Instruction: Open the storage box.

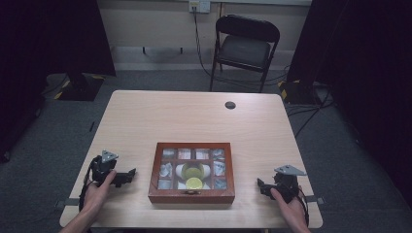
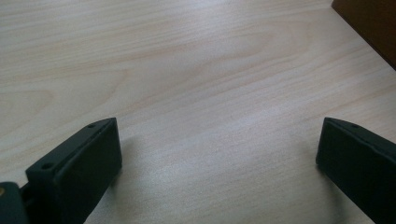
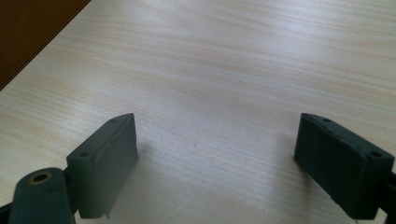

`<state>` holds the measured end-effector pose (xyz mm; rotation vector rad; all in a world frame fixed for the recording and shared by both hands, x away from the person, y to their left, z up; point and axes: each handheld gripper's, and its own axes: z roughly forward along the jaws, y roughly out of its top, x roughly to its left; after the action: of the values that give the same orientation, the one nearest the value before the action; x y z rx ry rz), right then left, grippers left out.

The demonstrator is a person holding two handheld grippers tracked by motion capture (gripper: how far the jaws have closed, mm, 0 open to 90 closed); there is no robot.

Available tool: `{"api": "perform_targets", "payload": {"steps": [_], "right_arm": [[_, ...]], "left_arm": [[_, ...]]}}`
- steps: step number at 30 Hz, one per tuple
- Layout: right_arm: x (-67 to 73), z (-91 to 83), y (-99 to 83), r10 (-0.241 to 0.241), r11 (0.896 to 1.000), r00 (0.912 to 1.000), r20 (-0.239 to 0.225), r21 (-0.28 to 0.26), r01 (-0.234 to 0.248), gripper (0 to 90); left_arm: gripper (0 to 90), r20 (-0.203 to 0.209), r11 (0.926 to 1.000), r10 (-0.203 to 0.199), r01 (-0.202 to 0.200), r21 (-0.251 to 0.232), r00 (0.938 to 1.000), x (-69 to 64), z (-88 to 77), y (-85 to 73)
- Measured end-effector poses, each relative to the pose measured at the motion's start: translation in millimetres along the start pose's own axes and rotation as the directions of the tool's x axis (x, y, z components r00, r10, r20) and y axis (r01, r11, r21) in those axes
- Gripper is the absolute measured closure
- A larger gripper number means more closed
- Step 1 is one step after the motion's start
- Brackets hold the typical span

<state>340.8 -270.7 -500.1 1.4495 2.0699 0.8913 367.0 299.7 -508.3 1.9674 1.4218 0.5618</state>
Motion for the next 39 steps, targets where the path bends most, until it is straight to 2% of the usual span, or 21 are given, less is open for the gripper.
{"api": "perform_targets", "payload": {"steps": [8,9,10,15,22,25,27,28,30,32,34,36,39], "right_arm": [[-3.8,-2.8,0.6,-0.014,1.000,0.9995,-0.028,0.017,0.015,14.5],[-4.2,-4.0,2.0,-0.013,1.000,0.9976,-0.067,0.017,0.014,15.1],[-4.2,-4.0,2.0,-0.013,1.000,0.9976,-0.067,0.017,0.014,15.1],[-1.4,-8.0,5.0,-0.039,0.999,0.9955,-0.086,-0.024,0.037,15.6],[-2.3,-13.6,11.1,-0.039,0.996,0.9910,-0.128,-0.087,0.028,20.0],[-0.3,-17.6,12.8,-0.057,0.993,0.9837,-0.171,-0.110,0.038,27.7],[4.8,-22.5,17.4,-0.058,0.992,0.9784,-0.199,-0.125,0.033,28.8],[4.8,-22.5,17.4,-0.058,0.992,0.9784,-0.199,-0.125,0.033,28.8],[7.8,-26.6,20.8,-0.065,0.991,0.9711,-0.230,-0.128,0.036,33.0],[12.1,-30.2,23.2,-0.078,0.990,0.9671,-0.242,-0.129,0.048,35.6],[15.7,-32.6,25.1,-0.106,0.988,0.9570,-0.270,-0.137,0.070,45.9],[19.2,-34.4,27.3,-0.123,0.985,0.9522,-0.279,-0.150,0.084,43.6],[22.0,-37.3,32.1,-0.142,0.983,0.9441,-0.298,-0.158,0.098,47.1]], "left_arm": [[0.0,0.007,1.0000,0.005,-0.005,0.001,1.0000,0.6,-0.5,-0.4],[0.0,0.007,1.0000,0.005,-0.005,0.001,1.0000,0.7,-0.5,-0.4],[0.0,0.007,1.0000,0.005,-0.005,0.001,1.0000,0.7,-0.5,-0.4],[0.0,0.008,1.0000,0.006,-0.006,0.002,1.0000,0.7,-0.5,-0.3],[0.0,0.006,1.0000,0.006,-0.006,0.002,1.0000,0.6,-0.6,-0.4],[0.0,0.007,1.0000,0.005,-0.005,0.001,1.0000,0.6,-0.5,-0.4],[0.0,0.008,1.0000,0.008,-0.008,0.003,0.9999,0.8,-0.7,-0.5],[0.0,0.009,1.0000,0.009,-0.009,0.002,0.9999,0.6,-1.1,-0.9],[0.0,0.014,0.9999,0.014,-0.014,0.003,0.9998,0.9,-1.6,-1.4],[0.0,0.014,0.9999,0.014,-0.014,0.003,0.9998,0.9,-1.6,-1.4],[0.0,0.015,0.9999,0.014,-0.014,0.003,0.9998,0.9,-1.6,-1.4],[0.0,0.014,0.9999,0.014,-0.014,0.003,0.9998,0.9,-1.6,-1.4],[0.0,0.014,0.9999,0.014,-0.014,0.003,0.9998,0.9,-1.6,-1.4]]}}
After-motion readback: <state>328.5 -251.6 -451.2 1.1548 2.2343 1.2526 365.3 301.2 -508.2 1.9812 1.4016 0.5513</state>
